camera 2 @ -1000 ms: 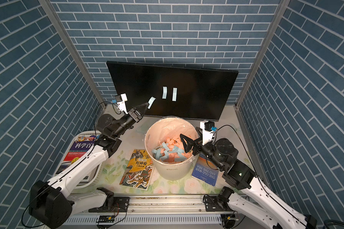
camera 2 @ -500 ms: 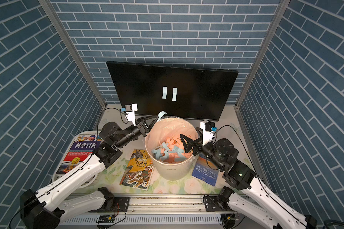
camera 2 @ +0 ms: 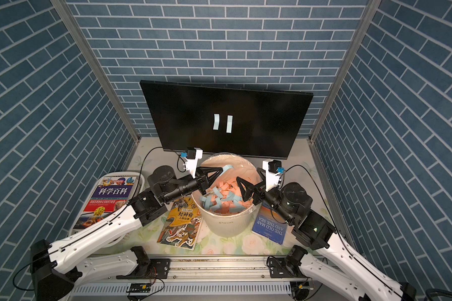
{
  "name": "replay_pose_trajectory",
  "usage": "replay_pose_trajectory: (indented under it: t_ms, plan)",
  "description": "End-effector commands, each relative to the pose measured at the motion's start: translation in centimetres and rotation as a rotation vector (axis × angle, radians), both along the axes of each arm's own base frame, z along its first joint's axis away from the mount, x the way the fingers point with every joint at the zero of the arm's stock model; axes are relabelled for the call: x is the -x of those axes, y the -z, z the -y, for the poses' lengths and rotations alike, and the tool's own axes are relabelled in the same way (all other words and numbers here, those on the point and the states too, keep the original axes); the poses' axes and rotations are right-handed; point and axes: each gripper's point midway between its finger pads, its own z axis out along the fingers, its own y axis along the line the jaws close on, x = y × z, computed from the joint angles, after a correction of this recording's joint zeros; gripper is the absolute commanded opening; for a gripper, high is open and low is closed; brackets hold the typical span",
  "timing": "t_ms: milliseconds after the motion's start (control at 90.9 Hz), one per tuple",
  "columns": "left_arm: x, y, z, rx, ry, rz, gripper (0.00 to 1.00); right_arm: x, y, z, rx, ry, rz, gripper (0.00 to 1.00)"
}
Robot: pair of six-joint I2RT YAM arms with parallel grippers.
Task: Remove the sticky note from the monitor
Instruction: Place the sticky note in the trash bin, then tear off the sticky note from the monitor.
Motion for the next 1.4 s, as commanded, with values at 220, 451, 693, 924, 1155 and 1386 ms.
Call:
replay_pose_trajectory:
  t_ms: [220, 451, 693, 924, 1155, 1386]
  plan:
    - [0.7, 1.1, 1.5, -0.113, -0.003, 0.038, 0.08, 0.0, -0.1, 0.0, -0.035, 0.001, -0.016, 1.00]
    - [1.1, 1.2, 1.6, -0.122, 0.006, 0.044, 0.28, -0.4, 0.0, 0.2, -0.020, 0.023, -0.017, 1.00]
    - [1.3, 0.7, 1.4, -0.114, 0.007, 0.053, 0.47, -0.7, 0.1, -0.1, -0.012, 0.026, -0.021, 1.00]
    - [1.5, 0.2, 1.1, -0.097, 0.006, 0.064, 0.56, -0.9, 0.0, -0.4, -0.006, 0.025, -0.023, 1.00]
    - [1.7, -0.6, 0.2, -0.070, -0.017, 0.083, 0.63, -1.3, -0.9, -1.1, 0.003, 0.016, -0.007, 1.00]
    - [1.8, -1.7, -1.9, -0.034, -0.084, 0.108, 0.74, -1.8, -1.9, -2.2, -0.004, -0.004, 0.006, 1.00]
